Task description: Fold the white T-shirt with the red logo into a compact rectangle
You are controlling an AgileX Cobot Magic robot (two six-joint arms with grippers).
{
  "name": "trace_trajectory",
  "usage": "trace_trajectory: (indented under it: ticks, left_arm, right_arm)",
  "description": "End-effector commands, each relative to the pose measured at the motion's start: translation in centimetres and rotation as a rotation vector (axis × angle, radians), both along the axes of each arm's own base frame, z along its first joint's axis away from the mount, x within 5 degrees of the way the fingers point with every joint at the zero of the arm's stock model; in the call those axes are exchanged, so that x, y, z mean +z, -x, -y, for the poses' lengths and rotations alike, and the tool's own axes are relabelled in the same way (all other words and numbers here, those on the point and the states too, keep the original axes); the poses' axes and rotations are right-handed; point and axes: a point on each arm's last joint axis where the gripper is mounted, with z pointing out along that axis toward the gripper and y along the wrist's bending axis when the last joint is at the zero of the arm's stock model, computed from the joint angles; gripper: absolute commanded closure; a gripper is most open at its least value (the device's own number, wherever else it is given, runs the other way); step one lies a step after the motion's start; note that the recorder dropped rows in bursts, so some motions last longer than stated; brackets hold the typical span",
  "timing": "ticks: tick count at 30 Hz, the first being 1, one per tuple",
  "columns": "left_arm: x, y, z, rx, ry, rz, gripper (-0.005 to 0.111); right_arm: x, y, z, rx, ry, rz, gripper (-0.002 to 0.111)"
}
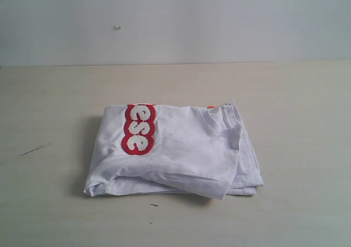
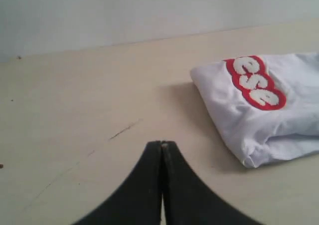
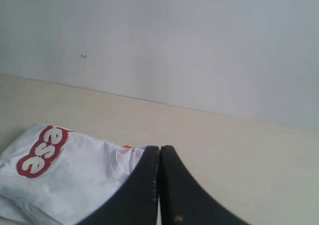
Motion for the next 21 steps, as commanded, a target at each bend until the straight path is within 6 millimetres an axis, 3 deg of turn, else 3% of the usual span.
trace_trajectory:
  ticks: [1,8,12,15,21]
  left_arm:
    - [-0.1,0.1,0.0,0.001,-0.005,-0.007,0.107]
    - [-0.2,0.0,-0.2,0.003,-0.087,0.003,0.107]
    - [-0.2,-0.1,-0.9,0.106,-0.143,0.004,0.107]
    - [-0.2,-0.1,-1.5,0.217,-0.098,-0.008,0.107]
    - [-0.1,0.0,-1.6,0.27,-0.015,-0.014,0.107]
  right_arm:
    - [0.0,0.0,0.0,0.0,-0.003,0.01,0.108]
    - [0.0,0.0,0.0,0.0,-0.003,0.01,0.108]
    - [0.0,0.0,0.0,0.0,-0.003,0.01,0.108]
    - [0.0,0.0,0.0,0.0,-0.003,0.01,0.108]
    - [0.0,0.0,0.0,0.0,-0.003,0.01,0.108]
